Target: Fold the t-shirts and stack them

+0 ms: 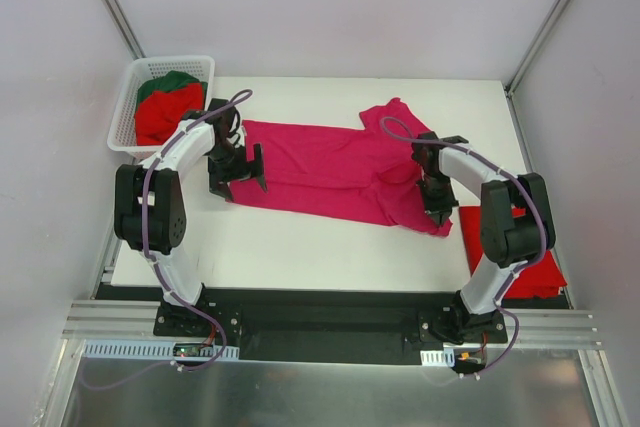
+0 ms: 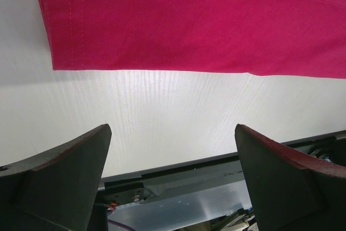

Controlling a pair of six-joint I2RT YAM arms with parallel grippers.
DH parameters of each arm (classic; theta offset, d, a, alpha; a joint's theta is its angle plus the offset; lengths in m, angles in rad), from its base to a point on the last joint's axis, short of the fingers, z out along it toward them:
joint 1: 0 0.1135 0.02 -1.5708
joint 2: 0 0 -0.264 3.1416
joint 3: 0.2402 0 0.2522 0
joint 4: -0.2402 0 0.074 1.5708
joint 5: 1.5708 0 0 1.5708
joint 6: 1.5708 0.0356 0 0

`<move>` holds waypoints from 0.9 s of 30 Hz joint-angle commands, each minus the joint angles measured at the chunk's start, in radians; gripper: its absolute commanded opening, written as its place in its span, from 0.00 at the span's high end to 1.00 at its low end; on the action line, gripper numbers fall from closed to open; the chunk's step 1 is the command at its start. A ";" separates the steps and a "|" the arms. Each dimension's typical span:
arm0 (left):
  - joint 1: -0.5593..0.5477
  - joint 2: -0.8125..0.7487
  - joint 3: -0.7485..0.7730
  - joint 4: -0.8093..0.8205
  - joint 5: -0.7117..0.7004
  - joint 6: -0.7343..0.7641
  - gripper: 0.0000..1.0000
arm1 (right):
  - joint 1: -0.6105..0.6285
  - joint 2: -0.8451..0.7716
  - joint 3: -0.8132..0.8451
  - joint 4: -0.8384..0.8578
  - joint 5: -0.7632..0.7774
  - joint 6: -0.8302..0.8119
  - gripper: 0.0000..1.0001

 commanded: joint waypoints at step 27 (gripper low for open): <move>0.086 0.187 0.104 0.001 -0.115 0.048 0.04 | -0.024 -0.036 0.040 -0.066 0.022 -0.018 0.99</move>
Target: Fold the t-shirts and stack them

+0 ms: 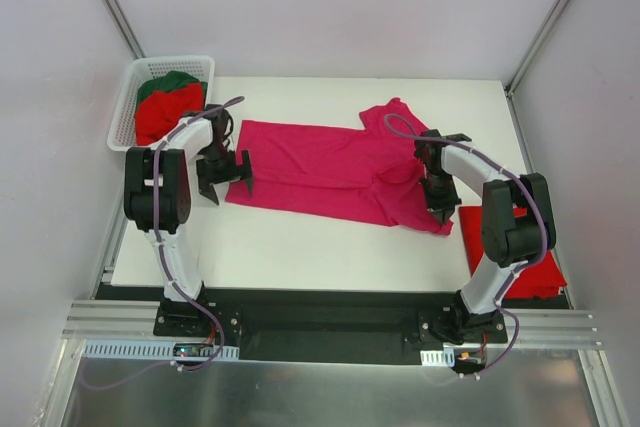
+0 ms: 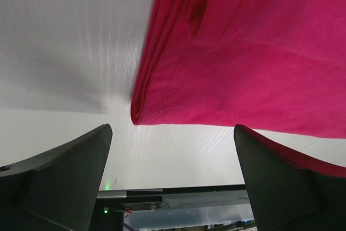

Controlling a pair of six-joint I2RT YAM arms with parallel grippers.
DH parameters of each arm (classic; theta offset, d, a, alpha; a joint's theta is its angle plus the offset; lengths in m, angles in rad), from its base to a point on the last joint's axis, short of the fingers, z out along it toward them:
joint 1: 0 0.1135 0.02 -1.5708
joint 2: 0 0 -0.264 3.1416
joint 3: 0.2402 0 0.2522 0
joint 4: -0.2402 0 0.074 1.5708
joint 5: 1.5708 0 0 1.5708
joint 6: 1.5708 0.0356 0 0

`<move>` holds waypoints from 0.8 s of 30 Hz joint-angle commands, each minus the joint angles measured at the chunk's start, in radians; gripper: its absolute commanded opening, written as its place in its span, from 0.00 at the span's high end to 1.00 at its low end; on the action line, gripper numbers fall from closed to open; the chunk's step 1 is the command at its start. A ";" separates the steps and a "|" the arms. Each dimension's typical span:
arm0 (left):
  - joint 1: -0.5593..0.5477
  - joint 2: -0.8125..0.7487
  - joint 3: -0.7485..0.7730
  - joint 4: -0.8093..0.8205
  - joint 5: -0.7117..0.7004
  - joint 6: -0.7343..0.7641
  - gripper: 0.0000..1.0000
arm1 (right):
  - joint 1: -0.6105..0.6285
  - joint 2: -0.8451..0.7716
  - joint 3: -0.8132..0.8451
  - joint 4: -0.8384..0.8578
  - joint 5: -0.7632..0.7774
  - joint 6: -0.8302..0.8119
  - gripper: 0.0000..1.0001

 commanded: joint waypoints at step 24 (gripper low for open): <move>0.004 0.004 -0.032 0.029 0.036 0.038 0.92 | -0.005 -0.028 0.019 -0.045 -0.005 -0.014 0.99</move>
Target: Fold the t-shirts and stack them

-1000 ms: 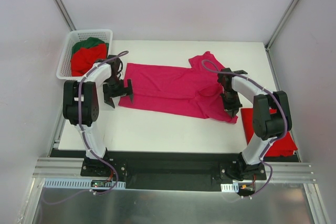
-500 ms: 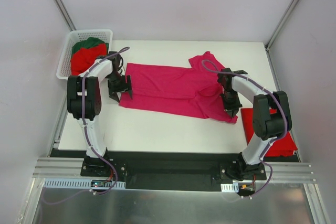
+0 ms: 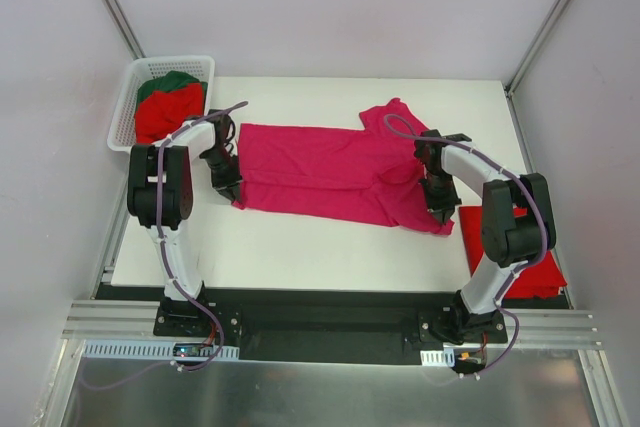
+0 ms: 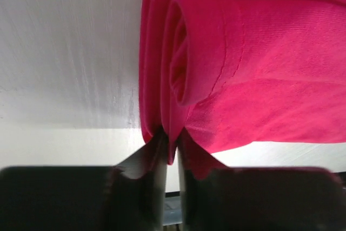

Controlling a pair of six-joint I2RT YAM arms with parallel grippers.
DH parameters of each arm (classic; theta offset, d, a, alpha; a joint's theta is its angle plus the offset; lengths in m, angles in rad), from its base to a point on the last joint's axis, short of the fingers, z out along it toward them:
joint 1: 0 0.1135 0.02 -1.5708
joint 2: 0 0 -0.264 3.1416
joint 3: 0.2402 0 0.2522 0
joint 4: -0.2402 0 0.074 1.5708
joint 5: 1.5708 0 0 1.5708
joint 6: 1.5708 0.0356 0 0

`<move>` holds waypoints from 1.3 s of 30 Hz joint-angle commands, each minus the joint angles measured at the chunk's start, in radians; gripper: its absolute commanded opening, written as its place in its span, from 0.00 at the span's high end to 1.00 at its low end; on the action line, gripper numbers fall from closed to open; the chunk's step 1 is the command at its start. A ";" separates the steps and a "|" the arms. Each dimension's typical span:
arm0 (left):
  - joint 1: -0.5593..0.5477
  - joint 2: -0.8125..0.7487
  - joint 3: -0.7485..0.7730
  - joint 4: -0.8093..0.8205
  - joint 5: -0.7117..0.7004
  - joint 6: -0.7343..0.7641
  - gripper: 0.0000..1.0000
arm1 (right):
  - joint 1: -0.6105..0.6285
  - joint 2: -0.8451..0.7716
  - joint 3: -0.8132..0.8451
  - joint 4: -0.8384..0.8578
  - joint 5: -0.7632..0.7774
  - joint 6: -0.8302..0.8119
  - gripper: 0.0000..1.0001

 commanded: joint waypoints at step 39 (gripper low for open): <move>0.001 -0.085 -0.035 -0.069 -0.200 -0.014 0.91 | -0.032 -0.039 0.030 -0.083 0.130 0.012 0.61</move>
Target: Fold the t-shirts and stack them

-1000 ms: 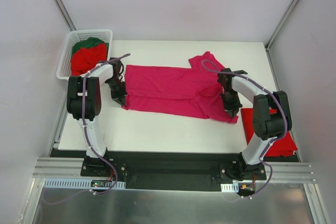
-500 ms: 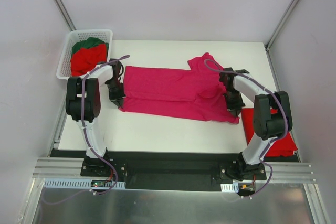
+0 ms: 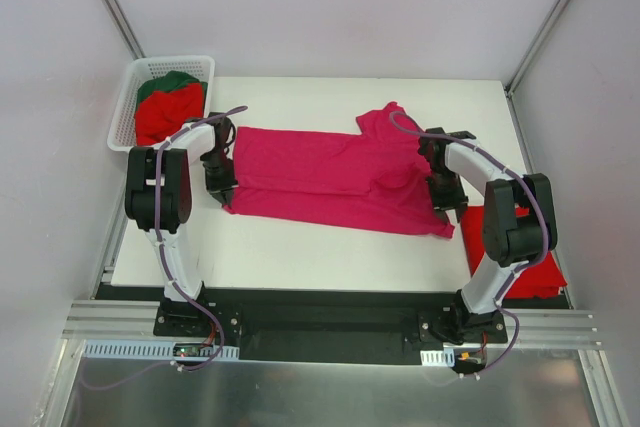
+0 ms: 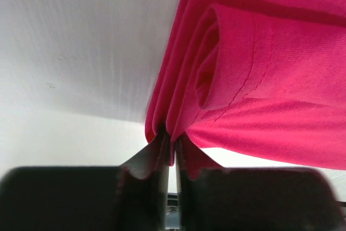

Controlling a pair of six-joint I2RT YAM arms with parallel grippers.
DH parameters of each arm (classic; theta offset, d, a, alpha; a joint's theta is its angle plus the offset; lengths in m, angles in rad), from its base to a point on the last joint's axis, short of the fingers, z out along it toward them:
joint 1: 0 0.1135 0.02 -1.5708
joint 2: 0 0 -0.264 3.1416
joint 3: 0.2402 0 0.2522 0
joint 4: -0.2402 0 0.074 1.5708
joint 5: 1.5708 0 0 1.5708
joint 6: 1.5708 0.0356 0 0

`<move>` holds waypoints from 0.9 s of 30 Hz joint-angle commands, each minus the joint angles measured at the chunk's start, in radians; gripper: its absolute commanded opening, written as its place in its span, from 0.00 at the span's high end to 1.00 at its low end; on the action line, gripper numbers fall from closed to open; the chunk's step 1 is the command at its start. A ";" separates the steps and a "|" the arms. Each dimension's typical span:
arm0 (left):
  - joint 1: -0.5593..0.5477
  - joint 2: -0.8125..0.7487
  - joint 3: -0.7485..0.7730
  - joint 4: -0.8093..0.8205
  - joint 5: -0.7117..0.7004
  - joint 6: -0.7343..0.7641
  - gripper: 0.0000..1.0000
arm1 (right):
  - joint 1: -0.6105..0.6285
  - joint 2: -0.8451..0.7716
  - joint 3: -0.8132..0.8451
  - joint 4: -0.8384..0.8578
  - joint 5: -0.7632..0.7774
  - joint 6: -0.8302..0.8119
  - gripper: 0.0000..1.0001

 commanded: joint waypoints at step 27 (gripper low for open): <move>-0.121 0.014 0.164 0.061 0.357 -0.065 0.01 | -0.119 -0.009 0.163 0.126 -0.305 0.062 0.55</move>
